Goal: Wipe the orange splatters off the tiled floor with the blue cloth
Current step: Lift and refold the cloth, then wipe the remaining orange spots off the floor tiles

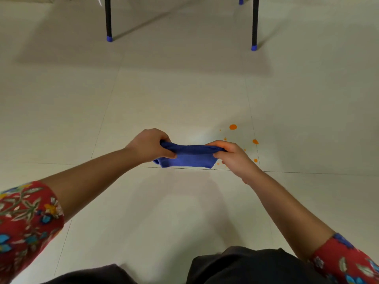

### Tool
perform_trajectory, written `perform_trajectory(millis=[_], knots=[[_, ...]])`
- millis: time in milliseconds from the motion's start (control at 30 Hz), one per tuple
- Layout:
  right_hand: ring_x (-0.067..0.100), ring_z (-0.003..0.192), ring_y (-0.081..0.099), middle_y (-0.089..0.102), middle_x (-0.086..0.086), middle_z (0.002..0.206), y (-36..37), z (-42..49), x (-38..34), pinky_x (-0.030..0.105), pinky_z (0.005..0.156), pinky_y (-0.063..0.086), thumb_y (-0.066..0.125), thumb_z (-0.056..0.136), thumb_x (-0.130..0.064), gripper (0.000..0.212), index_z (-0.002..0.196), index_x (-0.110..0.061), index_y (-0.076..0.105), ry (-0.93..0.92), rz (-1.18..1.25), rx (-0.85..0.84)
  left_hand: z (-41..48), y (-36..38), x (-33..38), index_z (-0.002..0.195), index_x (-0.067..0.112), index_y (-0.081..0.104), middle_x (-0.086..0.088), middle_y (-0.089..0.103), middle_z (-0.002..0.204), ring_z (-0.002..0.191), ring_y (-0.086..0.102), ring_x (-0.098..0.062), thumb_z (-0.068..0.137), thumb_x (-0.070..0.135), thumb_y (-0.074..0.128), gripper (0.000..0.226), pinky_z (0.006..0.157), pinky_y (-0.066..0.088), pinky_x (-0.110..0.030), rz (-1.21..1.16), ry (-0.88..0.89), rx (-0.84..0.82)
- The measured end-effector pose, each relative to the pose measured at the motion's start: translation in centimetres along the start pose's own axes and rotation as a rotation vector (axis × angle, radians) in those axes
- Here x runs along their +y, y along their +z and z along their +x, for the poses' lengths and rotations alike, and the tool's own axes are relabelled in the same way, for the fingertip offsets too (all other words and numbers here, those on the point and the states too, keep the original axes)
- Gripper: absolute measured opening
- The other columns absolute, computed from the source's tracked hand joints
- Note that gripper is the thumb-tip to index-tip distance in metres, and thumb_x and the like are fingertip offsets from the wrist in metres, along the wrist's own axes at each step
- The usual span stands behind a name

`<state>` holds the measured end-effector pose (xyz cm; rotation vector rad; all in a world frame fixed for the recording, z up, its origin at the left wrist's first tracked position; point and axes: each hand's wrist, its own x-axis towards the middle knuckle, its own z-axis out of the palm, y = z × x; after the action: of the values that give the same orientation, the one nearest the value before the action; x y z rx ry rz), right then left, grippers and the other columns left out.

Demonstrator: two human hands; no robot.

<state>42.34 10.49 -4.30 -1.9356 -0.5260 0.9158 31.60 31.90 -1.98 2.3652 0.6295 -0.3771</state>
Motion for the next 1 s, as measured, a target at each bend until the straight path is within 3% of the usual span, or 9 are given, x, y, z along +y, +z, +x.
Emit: perform_trajectory(millis=[67,200,300,467,633,733,833,900,1000], knots=[[-0.007,0.064,0.054,0.062,-0.014,0.078,-0.6,-0.2,0.2,0.007,0.059,0.040,0.041,0.087,0.005,0.038,0.092,-0.024,0.067,0.010,0.085,0.038,0.3,-0.3,0.2,0.082,0.018,0.068,0.005,0.065,0.077,0.074,0.060,-0.014,0.071,0.030,0.076,0.018,0.059,0.043,-0.025,-0.013,0.036,0.051],[0.010,0.077,0.052,0.056,-0.001,0.087,-1.8,-1.0,1.2,0.018,0.072,0.041,0.048,0.088,0.001,0.018,0.091,-0.002,0.066,0.025,0.111,0.129,1.2,-0.3,0.3,0.087,0.014,0.067,-0.005,0.062,0.090,0.089,0.058,-0.028,0.084,0.027,0.064,0.014,0.074,0.045,-0.035,0.001,0.143,-0.086],[-0.010,0.098,0.054,0.055,-0.011,0.119,-3.5,-1.7,2.9,0.003,0.078,0.040,0.059,0.085,-0.006,0.014,0.096,-0.004,0.068,0.013,0.166,0.143,2.1,0.7,0.1,0.093,0.017,0.066,0.006,0.044,0.122,0.110,0.045,-0.018,0.084,0.035,0.060,0.022,0.095,0.036,-0.027,-0.083,0.217,-0.193],[0.014,0.104,0.067,0.073,-0.003,0.108,-5.8,-3.0,5.4,0.034,0.089,0.050,0.053,0.096,-0.019,0.019,0.107,-0.025,0.067,0.112,0.576,0.181,4.7,2.8,2.2,0.106,0.006,0.064,-0.007,0.066,0.099,0.089,0.060,-0.015,0.087,0.021,0.063,0.023,0.088,0.050,-0.035,-0.528,0.092,-0.319],[0.010,0.101,0.068,0.073,-0.010,0.106,-8.2,-5.3,7.0,0.026,0.078,0.053,0.047,0.100,-0.019,0.021,0.112,-0.022,0.064,0.067,0.481,0.447,7.9,8.4,7.2,0.114,0.012,0.062,-0.004,0.065,0.105,0.094,0.060,-0.014,0.091,0.009,0.056,0.023,0.085,0.049,-0.027,-0.707,0.066,-0.180],[0.011,0.074,0.062,0.067,-0.005,0.080,-11.1,-7.0,7.3,0.029,0.068,0.047,0.049,0.100,-0.017,0.014,0.093,-0.020,0.061,-0.066,0.208,0.695,9.1,11.2,10.6,0.119,0.016,0.061,-0.003,0.065,0.115,0.093,0.058,-0.008,0.092,0.010,0.054,0.028,0.079,0.043,-0.018,-0.808,0.069,-0.055],[0.022,0.058,0.051,0.056,-0.001,0.065,-13.2,-7.2,8.0,0.035,0.056,0.038,0.048,0.099,-0.024,0.011,0.103,-0.024,0.058,-0.087,-0.366,0.731,9.3,13.0,10.9,0.113,0.018,0.065,-0.001,0.066,0.116,0.096,0.058,-0.008,0.093,0.014,0.053,0.023,0.087,0.042,-0.020,-0.813,0.034,0.019],[0.023,0.062,0.054,0.059,-0.003,0.073,-12.8,-6.7,8.6,0.031,0.055,0.036,0.047,0.098,-0.028,0.017,0.112,-0.024,0.056,-0.036,-0.690,0.644,9.0,13.8,9.4,0.111,0.021,0.066,0.004,0.066,0.115,0.099,0.058,-0.007,0.093,0.017,0.052,0.022,0.082,0.042,-0.016,-0.732,0.015,0.029],[0.023,0.082,0.062,0.066,-0.003,0.095,-10.0,-5.3,10.7,0.031,0.065,0.045,0.041,0.097,-0.045,0.026,0.115,-0.031,0.055,0.159,-0.881,0.290,8.4,14.9,5.7,0.115,0.025,0.063,0.007,0.061,0.122,0.111,0.055,-0.010,0.094,0.019,0.052,0.024,0.081,0.040,-0.019,-0.530,0.005,0.031]])
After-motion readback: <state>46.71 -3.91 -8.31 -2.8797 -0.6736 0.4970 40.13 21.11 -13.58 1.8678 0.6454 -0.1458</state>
